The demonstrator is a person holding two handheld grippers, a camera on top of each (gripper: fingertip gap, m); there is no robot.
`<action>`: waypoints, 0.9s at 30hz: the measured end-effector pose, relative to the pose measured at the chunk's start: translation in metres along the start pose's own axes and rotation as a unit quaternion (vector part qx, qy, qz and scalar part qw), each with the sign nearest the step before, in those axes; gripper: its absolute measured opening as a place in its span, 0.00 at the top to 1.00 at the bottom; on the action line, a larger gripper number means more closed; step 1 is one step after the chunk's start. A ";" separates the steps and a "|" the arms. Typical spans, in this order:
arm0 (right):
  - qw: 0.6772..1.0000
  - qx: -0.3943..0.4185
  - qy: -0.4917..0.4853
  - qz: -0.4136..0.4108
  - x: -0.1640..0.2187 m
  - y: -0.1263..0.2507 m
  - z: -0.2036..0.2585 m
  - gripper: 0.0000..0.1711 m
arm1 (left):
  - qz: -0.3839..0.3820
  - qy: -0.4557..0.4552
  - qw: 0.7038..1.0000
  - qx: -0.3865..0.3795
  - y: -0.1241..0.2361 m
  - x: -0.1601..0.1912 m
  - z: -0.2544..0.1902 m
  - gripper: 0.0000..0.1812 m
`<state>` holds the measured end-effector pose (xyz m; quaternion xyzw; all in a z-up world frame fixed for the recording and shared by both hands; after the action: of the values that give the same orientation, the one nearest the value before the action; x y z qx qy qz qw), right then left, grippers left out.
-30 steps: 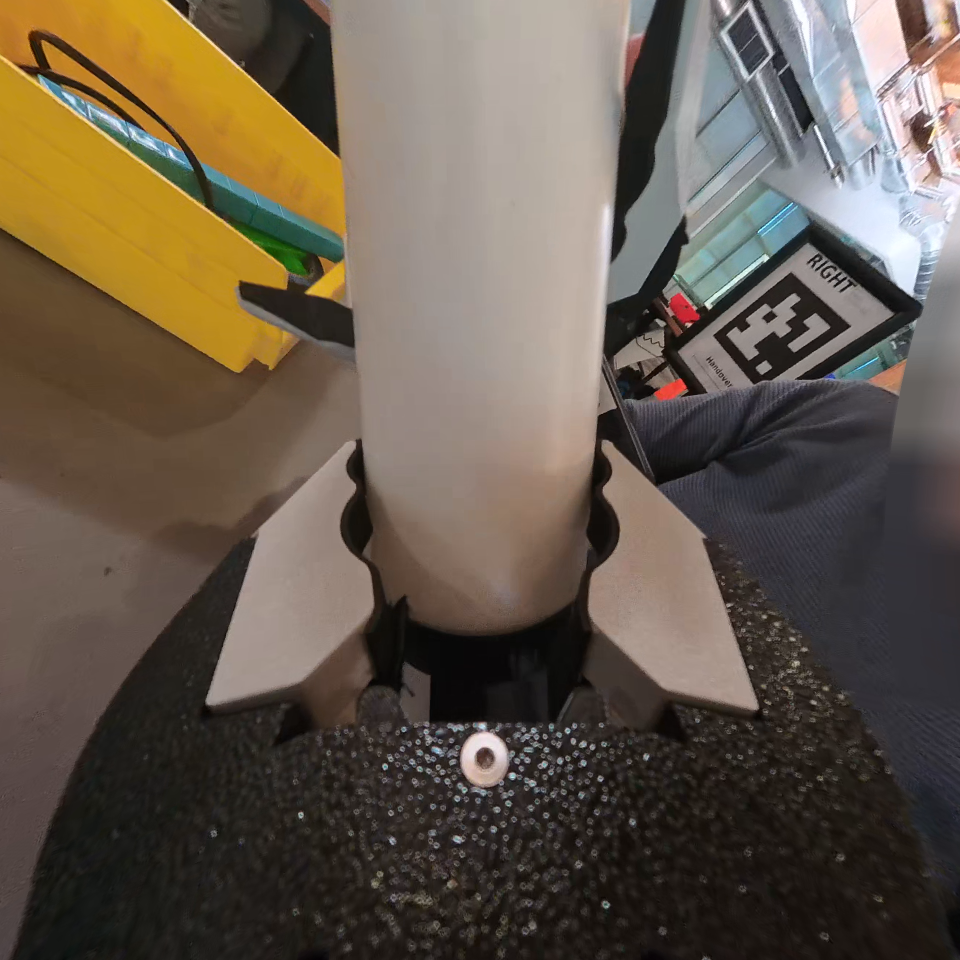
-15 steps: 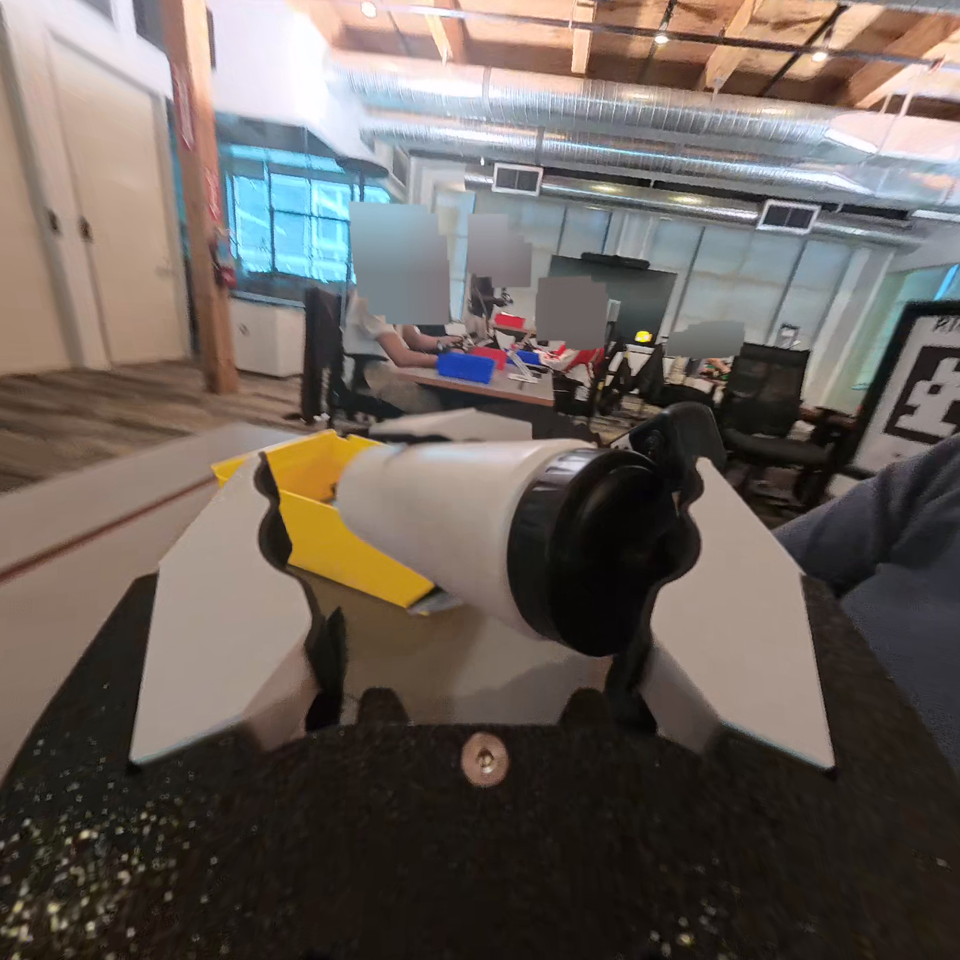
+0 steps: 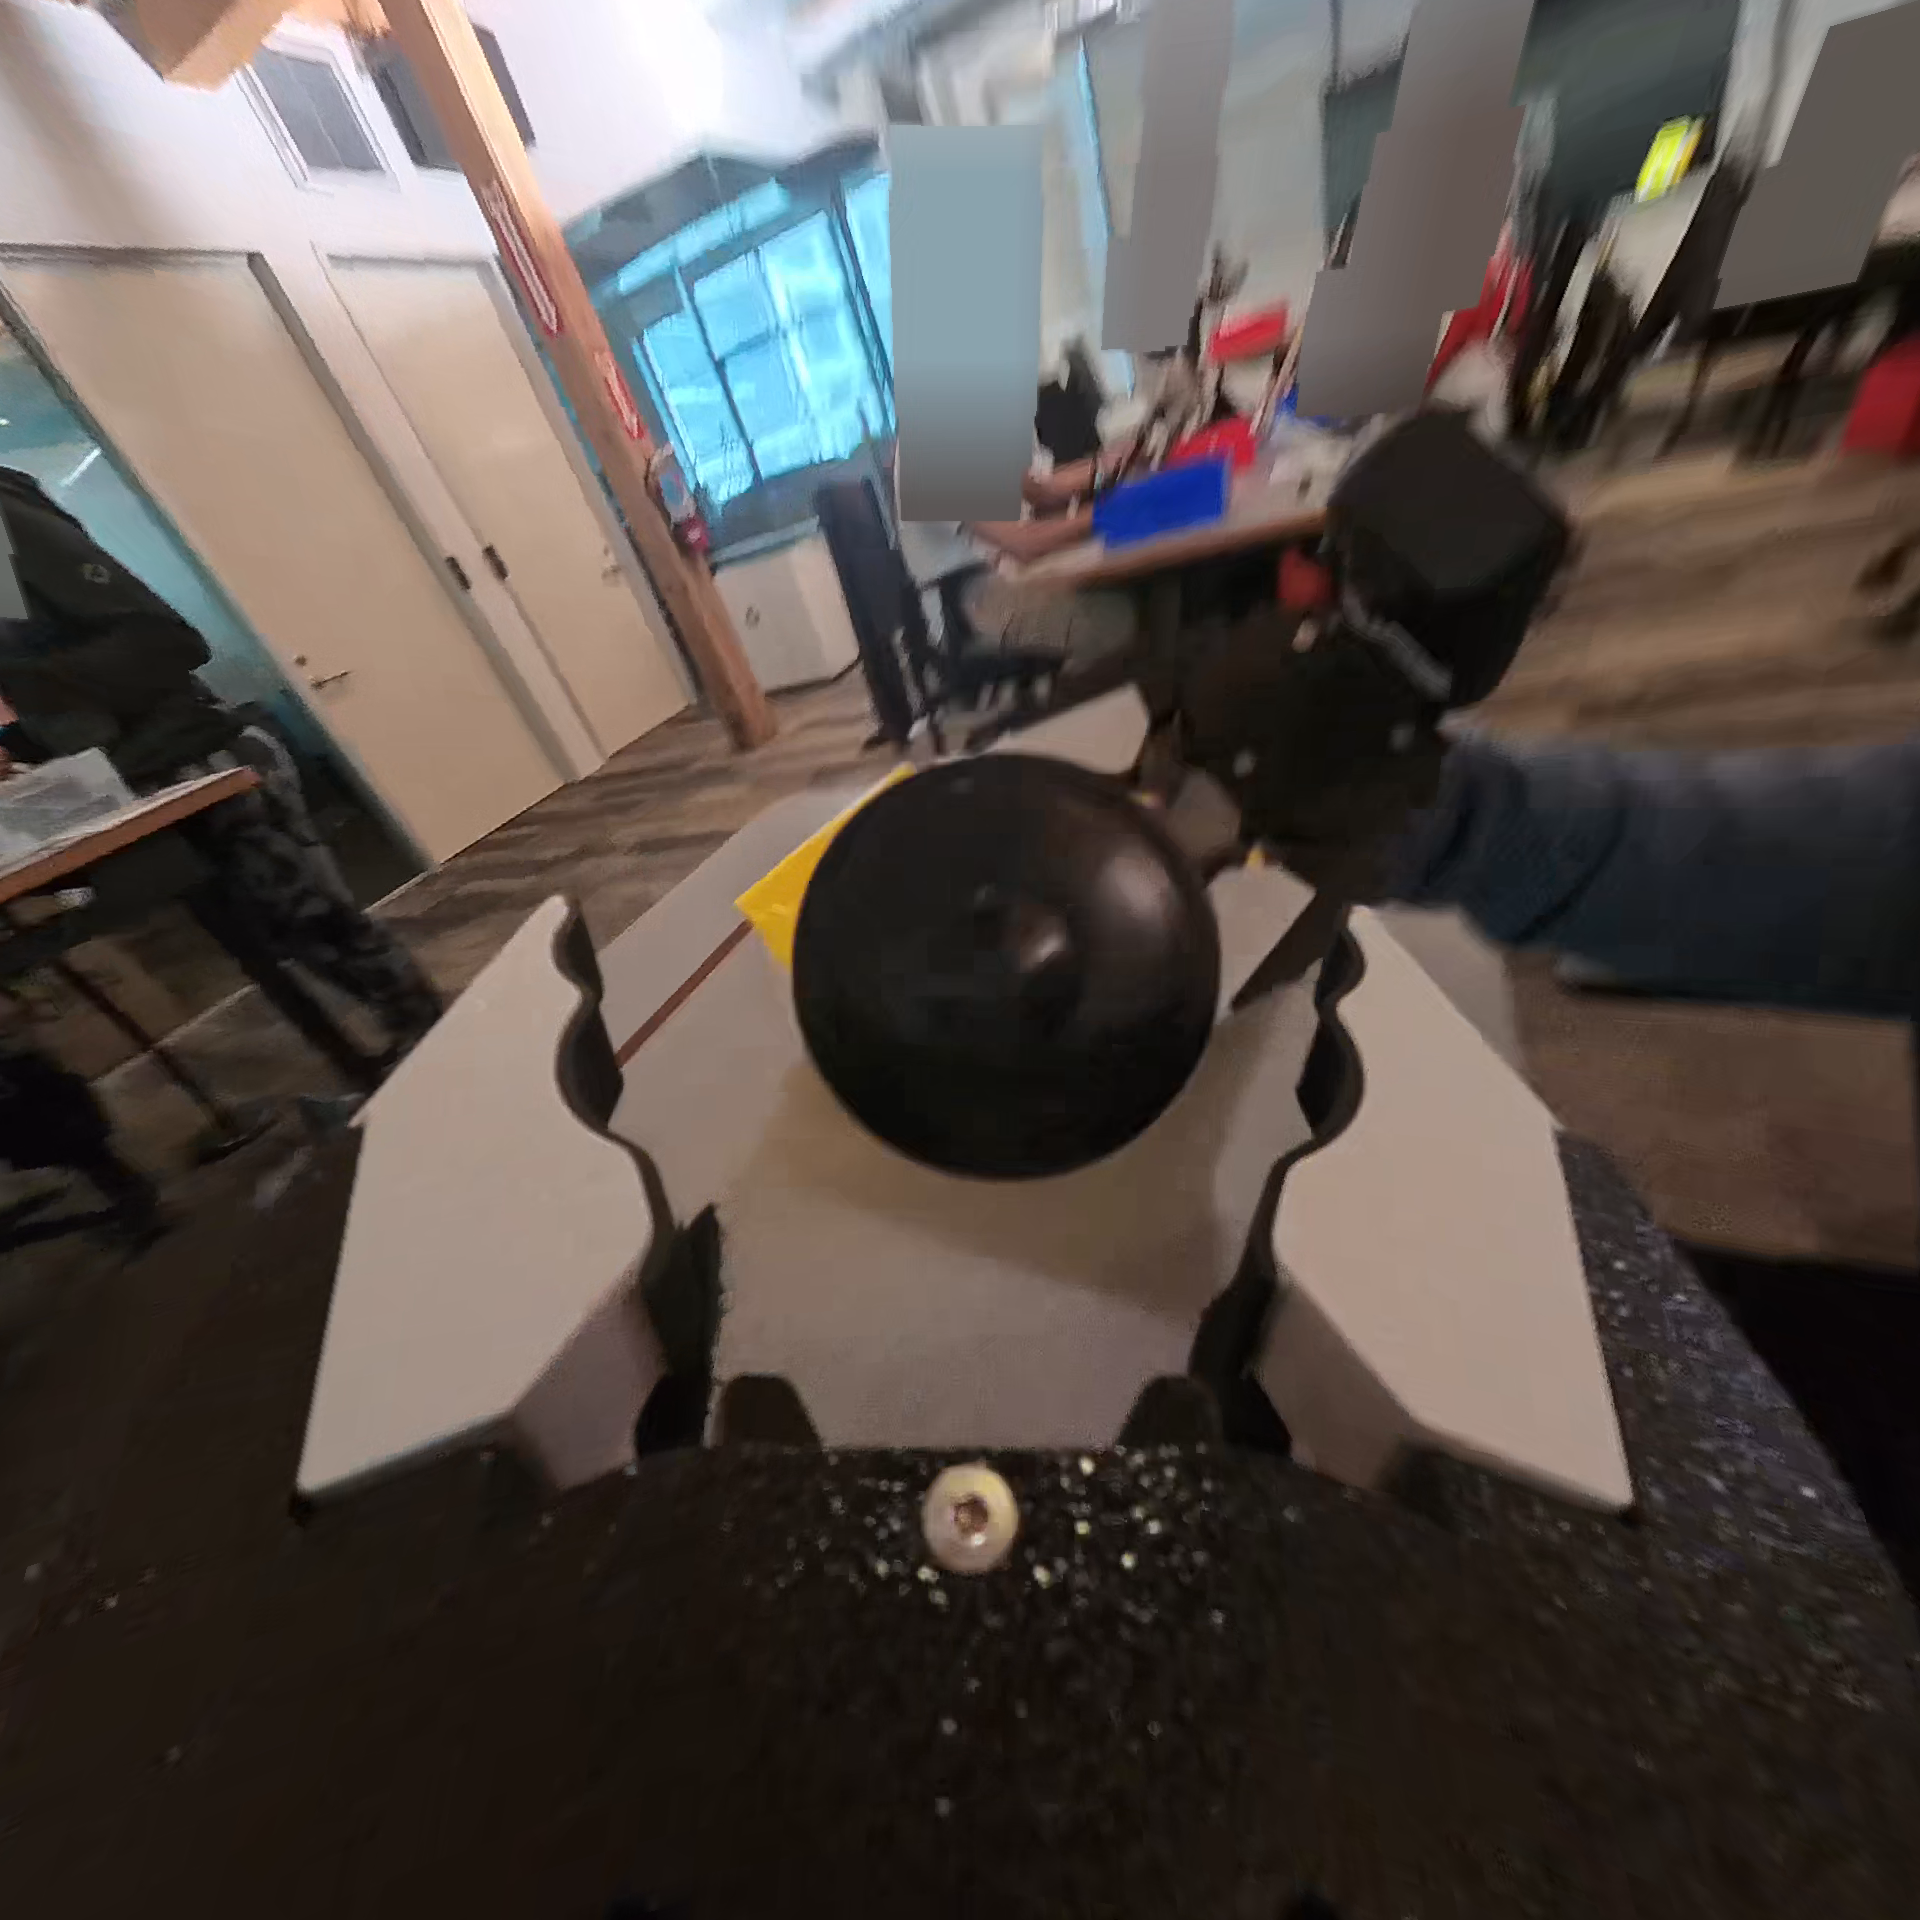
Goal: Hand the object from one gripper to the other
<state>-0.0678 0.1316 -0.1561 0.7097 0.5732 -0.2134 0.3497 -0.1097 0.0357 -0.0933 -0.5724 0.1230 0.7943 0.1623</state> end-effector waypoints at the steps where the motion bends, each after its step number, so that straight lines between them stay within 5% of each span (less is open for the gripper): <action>1: 0.999 0.020 0.038 0.022 0.003 0.001 -0.002 0.47 | 0.034 -0.033 0.999 -0.006 -0.002 0.004 -0.003 0.28; 6: 0.976 0.088 0.182 0.081 0.003 0.004 -0.005 0.47 | 0.193 -0.182 0.963 -0.041 -0.009 0.030 -0.012 0.35; 10: 0.956 0.115 0.251 0.096 -0.001 0.005 -0.004 0.47 | 0.269 -0.244 0.931 -0.028 -0.013 0.048 -0.021 0.53; 12: 0.948 0.129 0.273 0.099 -0.002 0.006 -0.005 0.47 | 0.289 -0.260 0.921 -0.039 -0.014 0.051 -0.019 0.53; 19: 0.954 0.170 0.247 0.010 -0.021 0.020 -0.019 0.45 | 0.218 -0.350 0.906 -0.096 -0.010 0.031 -0.014 0.54; 22: 0.956 0.189 0.222 -0.025 -0.025 0.032 -0.033 0.34 | 0.170 -0.354 0.911 -0.127 -0.003 0.020 -0.006 0.54; 27: 0.968 0.147 0.007 -0.203 -0.040 0.060 -0.054 0.29 | 0.074 -0.308 0.933 -0.168 0.010 0.006 0.008 0.54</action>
<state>-0.0256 0.1392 -0.0766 0.6234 0.6700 -0.3570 0.1870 -0.1222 0.0305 -0.0962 -0.3078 -0.0259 0.9505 0.0342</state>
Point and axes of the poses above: each gripper's, where its closed fingertips meet, y back along the fingers, x out of its underside, z = x × y across the jaws, the point moved 4 cm from there along y, back along the fingers, and after that the axes turned 1 degree about -y, right-handed, at the moved point
